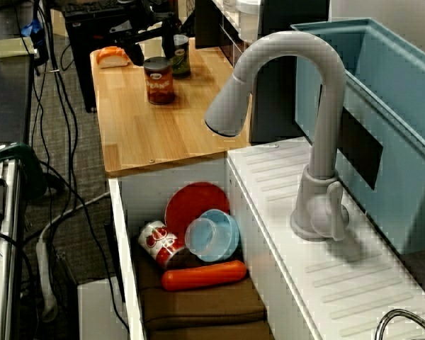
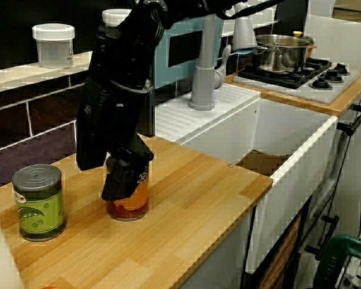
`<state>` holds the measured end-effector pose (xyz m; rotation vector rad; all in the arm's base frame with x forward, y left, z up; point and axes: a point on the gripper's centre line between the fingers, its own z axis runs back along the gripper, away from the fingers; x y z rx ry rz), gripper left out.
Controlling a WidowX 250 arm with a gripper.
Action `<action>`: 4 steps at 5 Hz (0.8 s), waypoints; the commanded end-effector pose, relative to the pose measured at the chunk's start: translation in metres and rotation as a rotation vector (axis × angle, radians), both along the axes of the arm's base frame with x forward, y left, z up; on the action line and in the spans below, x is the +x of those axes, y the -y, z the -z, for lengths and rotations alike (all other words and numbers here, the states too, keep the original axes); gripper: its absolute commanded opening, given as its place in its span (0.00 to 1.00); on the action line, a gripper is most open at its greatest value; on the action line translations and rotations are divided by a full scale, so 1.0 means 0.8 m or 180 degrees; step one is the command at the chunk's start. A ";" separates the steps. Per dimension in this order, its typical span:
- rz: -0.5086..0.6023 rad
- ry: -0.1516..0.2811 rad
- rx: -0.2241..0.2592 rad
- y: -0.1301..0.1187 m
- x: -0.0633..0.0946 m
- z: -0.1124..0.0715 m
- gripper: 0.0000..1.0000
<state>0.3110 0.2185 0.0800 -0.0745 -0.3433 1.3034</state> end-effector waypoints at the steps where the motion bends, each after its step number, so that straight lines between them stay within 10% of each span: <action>1: 0.0020 0.0057 0.0067 0.007 -0.014 -0.020 1.00; 4: 0.0120 -0.0090 -0.0391 0.035 -0.022 -0.024 1.00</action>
